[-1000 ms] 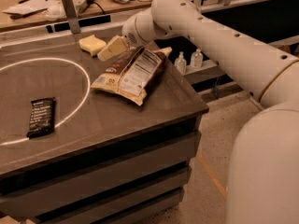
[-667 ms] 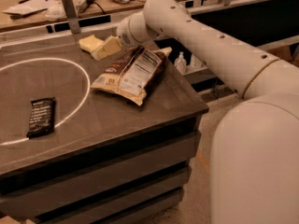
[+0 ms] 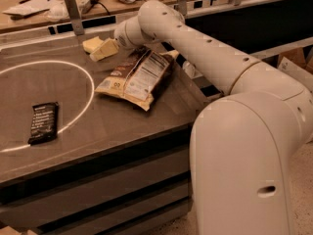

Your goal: Pick sponge

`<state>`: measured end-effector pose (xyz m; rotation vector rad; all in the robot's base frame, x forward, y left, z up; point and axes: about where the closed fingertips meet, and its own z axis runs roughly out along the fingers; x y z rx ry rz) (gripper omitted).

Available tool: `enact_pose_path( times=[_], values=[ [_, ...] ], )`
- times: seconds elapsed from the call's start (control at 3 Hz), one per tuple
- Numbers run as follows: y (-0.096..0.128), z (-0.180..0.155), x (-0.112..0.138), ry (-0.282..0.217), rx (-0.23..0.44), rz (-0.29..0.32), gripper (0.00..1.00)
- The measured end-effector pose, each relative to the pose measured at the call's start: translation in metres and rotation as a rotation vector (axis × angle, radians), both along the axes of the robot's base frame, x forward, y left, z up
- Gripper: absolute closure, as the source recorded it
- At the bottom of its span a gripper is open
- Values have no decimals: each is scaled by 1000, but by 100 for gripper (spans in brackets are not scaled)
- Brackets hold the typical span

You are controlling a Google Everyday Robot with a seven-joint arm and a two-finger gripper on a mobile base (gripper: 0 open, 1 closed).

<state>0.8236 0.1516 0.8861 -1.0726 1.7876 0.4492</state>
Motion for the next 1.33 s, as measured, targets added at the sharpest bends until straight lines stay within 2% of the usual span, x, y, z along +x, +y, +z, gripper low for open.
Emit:
enact_pose_path(
  times=[0.67,1.33],
  values=[
    [28,-20,19,36,32,-10,0],
    [53,-30,29,44,85,23,44]
  ],
)
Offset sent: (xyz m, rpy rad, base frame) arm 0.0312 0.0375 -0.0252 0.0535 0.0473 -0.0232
